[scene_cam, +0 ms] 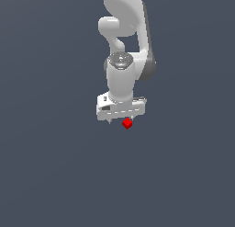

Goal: Pick up the red cube and move it to a goal position.

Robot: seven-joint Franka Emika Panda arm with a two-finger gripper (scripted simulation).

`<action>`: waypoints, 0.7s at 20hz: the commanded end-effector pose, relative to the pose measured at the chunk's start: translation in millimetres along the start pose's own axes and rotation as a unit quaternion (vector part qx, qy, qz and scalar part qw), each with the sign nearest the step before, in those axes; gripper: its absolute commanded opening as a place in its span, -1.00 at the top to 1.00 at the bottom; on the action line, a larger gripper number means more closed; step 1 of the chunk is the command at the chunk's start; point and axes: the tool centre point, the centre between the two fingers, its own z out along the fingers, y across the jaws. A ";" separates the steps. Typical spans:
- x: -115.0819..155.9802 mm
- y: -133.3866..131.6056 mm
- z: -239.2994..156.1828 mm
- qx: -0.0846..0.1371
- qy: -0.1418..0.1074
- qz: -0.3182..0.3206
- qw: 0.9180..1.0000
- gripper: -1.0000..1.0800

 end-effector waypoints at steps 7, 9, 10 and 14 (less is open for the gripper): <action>-25.6 -29.8 63.2 0.001 -0.011 -0.134 0.991 -0.92; -32.7 -35.4 77.5 0.001 -0.014 -0.164 0.986 -0.92; -36.0 -37.8 84.1 0.001 -0.015 -0.178 0.984 -0.92; -48.1 -44.9 106.7 0.001 -0.019 -0.225 0.974 -0.92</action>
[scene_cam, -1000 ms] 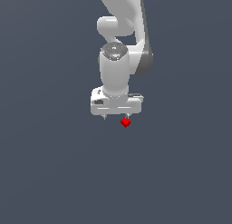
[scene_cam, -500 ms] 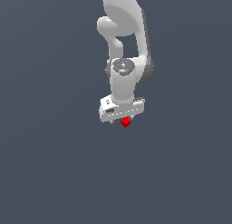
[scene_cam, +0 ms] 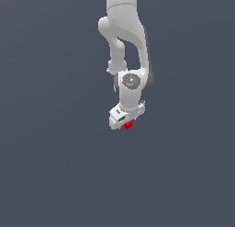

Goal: Pick up the red cube and move it to a goal position.

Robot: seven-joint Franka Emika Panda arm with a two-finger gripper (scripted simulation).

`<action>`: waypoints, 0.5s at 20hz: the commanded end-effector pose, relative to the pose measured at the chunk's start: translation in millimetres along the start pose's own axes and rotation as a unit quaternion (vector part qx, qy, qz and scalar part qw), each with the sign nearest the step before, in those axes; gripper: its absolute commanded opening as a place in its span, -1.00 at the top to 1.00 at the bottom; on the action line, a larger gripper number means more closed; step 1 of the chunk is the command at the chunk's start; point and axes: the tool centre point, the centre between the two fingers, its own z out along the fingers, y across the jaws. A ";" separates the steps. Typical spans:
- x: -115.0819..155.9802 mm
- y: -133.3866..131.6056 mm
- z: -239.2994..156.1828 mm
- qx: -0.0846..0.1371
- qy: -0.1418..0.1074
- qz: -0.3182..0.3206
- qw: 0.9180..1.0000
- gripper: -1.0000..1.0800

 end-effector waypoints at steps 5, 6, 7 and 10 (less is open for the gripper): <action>-9.8 -11.9 27.1 -0.001 -0.005 -0.057 0.998 -0.92; -10.7 -12.8 29.3 -0.001 -0.005 -0.061 0.998 -0.92; -11.3 -13.4 30.9 -0.001 -0.005 -0.065 0.998 -0.92; -12.0 -13.7 32.7 -0.001 -0.006 -0.068 0.998 -0.92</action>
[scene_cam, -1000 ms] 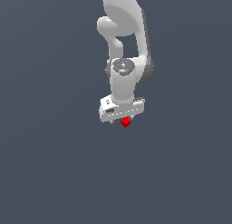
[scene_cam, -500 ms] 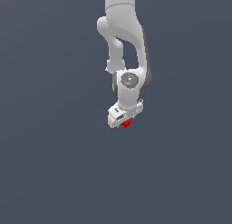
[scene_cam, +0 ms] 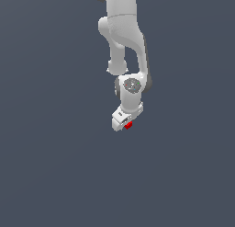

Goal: Pick up the red cube and move it to a goal position.

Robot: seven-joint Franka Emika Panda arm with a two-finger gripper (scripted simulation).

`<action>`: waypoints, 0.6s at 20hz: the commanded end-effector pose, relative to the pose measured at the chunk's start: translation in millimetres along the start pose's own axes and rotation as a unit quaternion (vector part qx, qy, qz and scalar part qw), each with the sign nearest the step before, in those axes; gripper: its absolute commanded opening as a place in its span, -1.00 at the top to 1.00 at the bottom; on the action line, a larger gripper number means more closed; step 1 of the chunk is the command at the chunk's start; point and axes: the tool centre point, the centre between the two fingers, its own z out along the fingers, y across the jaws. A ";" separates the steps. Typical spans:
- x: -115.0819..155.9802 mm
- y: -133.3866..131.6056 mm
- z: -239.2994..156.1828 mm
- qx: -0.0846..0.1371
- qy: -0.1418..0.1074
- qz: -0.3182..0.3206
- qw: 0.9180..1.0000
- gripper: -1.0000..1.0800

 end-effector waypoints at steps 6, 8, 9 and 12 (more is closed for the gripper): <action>0.5 1.7 -1.6 -0.001 0.000 0.003 1.000 1.00; 0.5 1.7 -1.6 -0.001 0.000 0.003 1.000 1.00; 0.5 1.7 -1.6 -0.001 0.000 0.003 1.000 1.00; 0.5 1.7 -1.6 -0.001 0.000 0.003 1.000 1.00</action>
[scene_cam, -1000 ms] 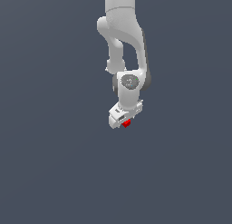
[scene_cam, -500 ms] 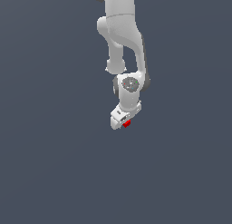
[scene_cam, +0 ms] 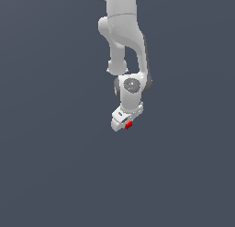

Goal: Pick up the red cube and move it to a goal position.

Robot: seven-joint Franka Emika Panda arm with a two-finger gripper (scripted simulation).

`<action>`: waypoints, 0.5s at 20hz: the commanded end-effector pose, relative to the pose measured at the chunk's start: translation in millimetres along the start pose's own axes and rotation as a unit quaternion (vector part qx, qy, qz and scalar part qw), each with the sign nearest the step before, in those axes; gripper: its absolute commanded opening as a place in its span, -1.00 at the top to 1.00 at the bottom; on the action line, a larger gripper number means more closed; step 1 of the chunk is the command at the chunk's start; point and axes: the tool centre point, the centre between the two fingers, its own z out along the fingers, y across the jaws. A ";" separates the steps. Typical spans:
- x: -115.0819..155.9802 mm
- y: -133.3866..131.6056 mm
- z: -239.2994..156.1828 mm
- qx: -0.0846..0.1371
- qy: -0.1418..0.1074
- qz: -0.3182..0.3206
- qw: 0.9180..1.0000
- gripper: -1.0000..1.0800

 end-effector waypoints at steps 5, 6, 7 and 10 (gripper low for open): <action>-1.2 1.0 -0.1 0.000 0.000 0.000 1.000 1.00; -2.7 2.2 -0.2 0.000 0.000 0.000 1.000 1.00; -4.7 3.9 -0.3 0.000 0.000 0.000 1.000 1.00; -14.0 12.1 -0.7 0.000 0.000 0.000 1.000 1.00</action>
